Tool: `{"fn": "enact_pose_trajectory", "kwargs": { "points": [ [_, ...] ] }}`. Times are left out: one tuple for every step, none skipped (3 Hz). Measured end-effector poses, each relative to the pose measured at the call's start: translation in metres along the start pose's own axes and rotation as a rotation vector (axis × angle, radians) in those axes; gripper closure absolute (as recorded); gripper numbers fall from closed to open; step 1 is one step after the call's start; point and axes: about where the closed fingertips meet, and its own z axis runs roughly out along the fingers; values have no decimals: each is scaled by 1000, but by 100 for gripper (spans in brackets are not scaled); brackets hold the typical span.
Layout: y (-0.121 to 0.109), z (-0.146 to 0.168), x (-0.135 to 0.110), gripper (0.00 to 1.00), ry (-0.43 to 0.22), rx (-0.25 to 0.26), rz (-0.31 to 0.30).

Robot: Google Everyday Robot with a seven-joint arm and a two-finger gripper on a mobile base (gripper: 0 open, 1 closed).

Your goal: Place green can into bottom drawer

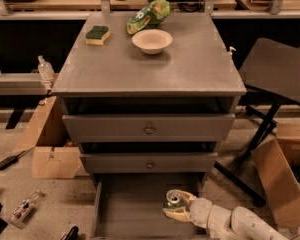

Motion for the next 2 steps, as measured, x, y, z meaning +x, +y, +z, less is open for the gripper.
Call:
{"fn": "enact_pose_trajectory", "kwargs": {
  "points": [
    [-1, 4, 2, 100, 0, -9, -2],
    [1, 46, 31, 100, -6, -90, 10]
  ]
}}
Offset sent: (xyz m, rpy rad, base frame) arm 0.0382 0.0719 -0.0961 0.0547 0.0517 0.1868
